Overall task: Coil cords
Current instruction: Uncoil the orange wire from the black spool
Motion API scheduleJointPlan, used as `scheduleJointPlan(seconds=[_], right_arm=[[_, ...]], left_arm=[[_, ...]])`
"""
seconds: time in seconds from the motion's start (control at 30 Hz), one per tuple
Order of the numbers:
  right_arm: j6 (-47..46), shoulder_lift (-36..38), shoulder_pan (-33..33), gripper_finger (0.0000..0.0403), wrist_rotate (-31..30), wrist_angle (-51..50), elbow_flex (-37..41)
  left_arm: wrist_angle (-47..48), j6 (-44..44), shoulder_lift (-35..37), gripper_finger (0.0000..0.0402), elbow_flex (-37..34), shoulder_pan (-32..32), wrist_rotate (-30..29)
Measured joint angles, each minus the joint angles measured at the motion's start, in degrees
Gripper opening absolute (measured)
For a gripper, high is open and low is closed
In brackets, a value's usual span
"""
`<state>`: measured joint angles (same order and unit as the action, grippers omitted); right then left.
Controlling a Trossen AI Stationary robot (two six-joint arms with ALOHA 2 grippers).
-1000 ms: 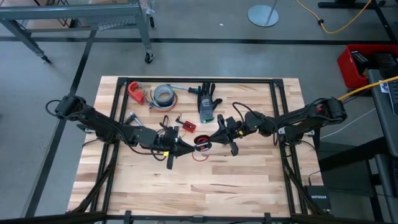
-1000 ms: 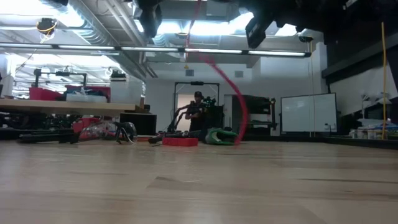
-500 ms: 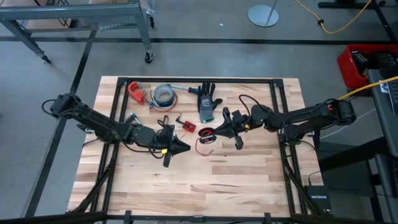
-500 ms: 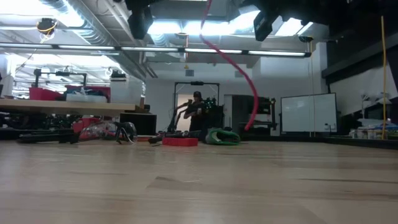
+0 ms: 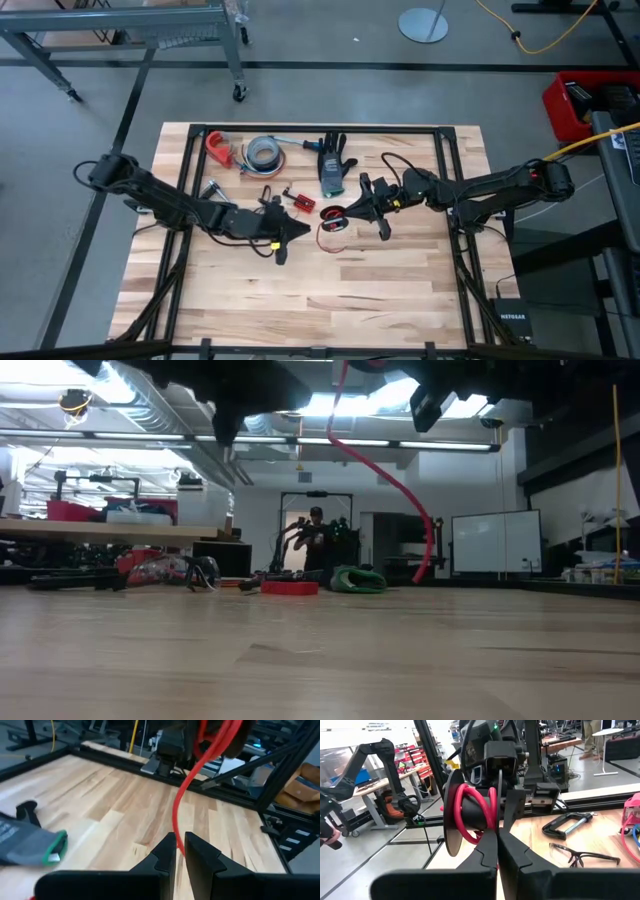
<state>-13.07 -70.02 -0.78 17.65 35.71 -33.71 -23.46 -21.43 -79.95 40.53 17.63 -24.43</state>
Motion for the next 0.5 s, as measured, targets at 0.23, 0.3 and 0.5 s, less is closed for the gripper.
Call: scheduleJointPlan(seconds=[0.23, 0.3, 0.5], right_arm=[[1.51, 0.0, 0.0, 0.0, 0.0, 0.1, 0.0], [1.53, 0.0, 0.0, 0.0, 0.0, 0.1, 0.0], [1.51, 0.0, 0.0, 0.0, -0.02, -0.09, 0.0]], left_arm=[[-1.59, -4.99, -4.0, 0.0045, 0.0, -0.16, 0.15], [-2.97, -5.35, -4.9, 0.0057, -0.02, -0.31, 0.24], [-3.46, -4.02, -5.07, 0.0068, -0.02, -1.26, 0.07]])
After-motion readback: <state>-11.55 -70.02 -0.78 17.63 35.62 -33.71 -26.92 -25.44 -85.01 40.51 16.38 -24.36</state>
